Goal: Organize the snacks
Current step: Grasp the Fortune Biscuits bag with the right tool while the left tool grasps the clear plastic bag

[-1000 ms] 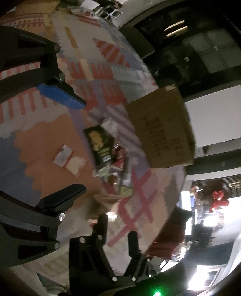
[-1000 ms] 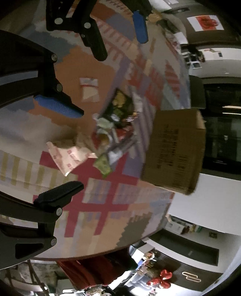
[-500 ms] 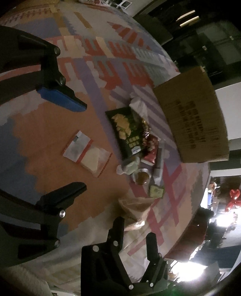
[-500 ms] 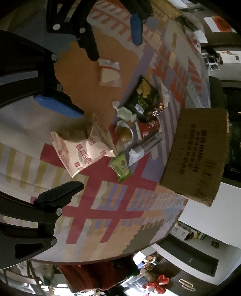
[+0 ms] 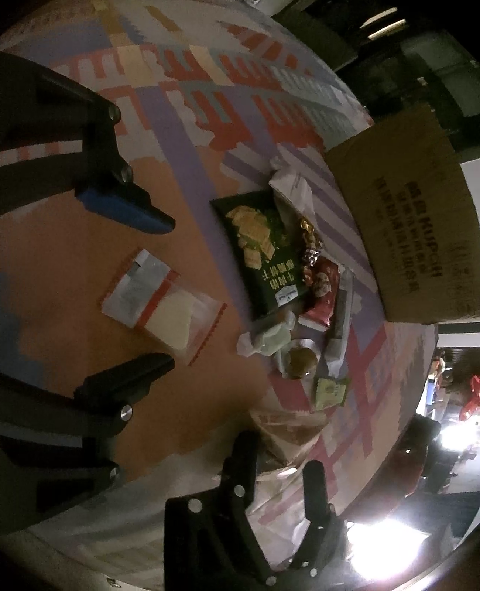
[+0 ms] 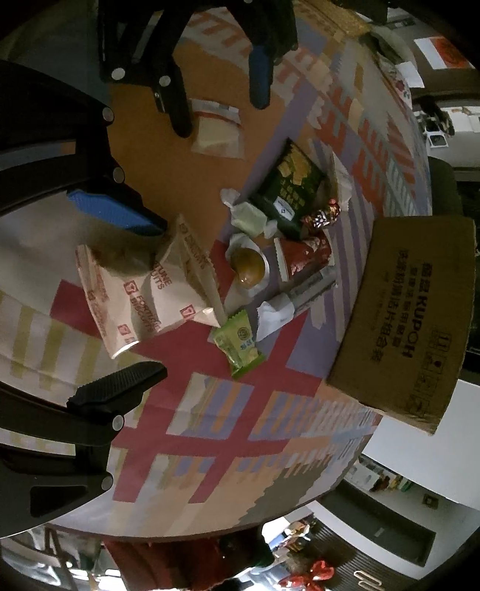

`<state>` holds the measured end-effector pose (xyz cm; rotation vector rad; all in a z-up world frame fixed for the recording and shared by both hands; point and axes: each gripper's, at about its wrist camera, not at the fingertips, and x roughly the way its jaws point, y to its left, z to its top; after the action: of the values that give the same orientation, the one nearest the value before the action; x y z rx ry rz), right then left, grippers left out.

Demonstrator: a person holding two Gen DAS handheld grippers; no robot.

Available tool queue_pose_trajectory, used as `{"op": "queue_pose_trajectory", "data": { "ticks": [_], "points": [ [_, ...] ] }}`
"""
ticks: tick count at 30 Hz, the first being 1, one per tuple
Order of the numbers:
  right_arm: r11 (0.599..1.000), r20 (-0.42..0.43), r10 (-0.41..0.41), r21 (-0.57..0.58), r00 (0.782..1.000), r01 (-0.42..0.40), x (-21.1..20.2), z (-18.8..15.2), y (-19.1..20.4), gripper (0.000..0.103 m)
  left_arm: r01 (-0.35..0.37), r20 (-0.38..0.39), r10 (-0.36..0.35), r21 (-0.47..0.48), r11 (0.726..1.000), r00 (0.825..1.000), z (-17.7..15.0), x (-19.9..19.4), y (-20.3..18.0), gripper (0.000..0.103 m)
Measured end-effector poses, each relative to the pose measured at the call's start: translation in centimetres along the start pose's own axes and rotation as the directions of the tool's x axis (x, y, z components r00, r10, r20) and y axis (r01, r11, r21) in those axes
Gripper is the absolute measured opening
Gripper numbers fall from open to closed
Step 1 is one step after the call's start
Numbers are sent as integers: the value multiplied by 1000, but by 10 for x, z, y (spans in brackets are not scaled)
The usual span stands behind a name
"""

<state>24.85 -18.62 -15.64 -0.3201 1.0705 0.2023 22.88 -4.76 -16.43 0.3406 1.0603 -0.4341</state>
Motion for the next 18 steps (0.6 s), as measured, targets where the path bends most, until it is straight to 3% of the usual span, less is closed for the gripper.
{"op": "queue_pose_trajectory", "data": {
  "ticks": [9, 18],
  "points": [
    [993, -34, 83, 83, 996, -80, 7, 0, -4, 70, 57, -25, -59, -73, 996, 998, 6, 4, 6, 47],
    [984, -31, 141, 110, 990, -136, 5, -3, 1, 46, 75, -24, -78, -100, 992, 997, 6, 2, 7, 38]
  ]
}}
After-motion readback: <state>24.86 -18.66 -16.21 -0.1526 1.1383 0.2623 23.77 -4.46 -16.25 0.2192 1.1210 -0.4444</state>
